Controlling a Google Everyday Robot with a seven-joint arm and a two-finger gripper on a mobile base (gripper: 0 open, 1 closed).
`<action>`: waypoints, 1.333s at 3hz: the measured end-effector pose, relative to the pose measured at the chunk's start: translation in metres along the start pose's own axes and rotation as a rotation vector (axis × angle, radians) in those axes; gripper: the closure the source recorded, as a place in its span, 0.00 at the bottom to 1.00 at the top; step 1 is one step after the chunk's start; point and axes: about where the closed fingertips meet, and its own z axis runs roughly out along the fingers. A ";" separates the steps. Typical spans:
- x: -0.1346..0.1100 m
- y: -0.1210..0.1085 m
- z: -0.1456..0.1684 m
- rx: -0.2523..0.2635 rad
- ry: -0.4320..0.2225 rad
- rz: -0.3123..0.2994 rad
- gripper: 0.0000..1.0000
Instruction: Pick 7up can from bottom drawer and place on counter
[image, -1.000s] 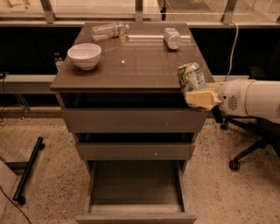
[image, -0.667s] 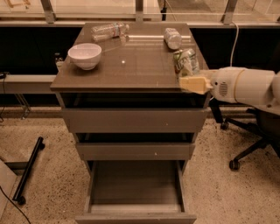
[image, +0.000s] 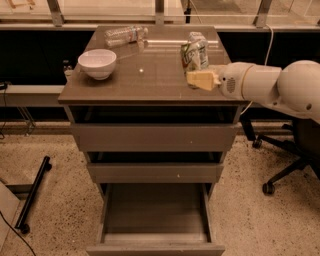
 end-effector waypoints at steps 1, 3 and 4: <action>-0.001 -0.014 0.032 0.008 -0.010 0.003 1.00; 0.012 -0.047 0.083 0.061 -0.003 0.041 0.82; 0.022 -0.062 0.095 0.103 -0.001 0.058 0.59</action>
Offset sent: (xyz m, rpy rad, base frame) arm 0.1040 0.0175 -0.0431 0.0262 0.0116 -0.0662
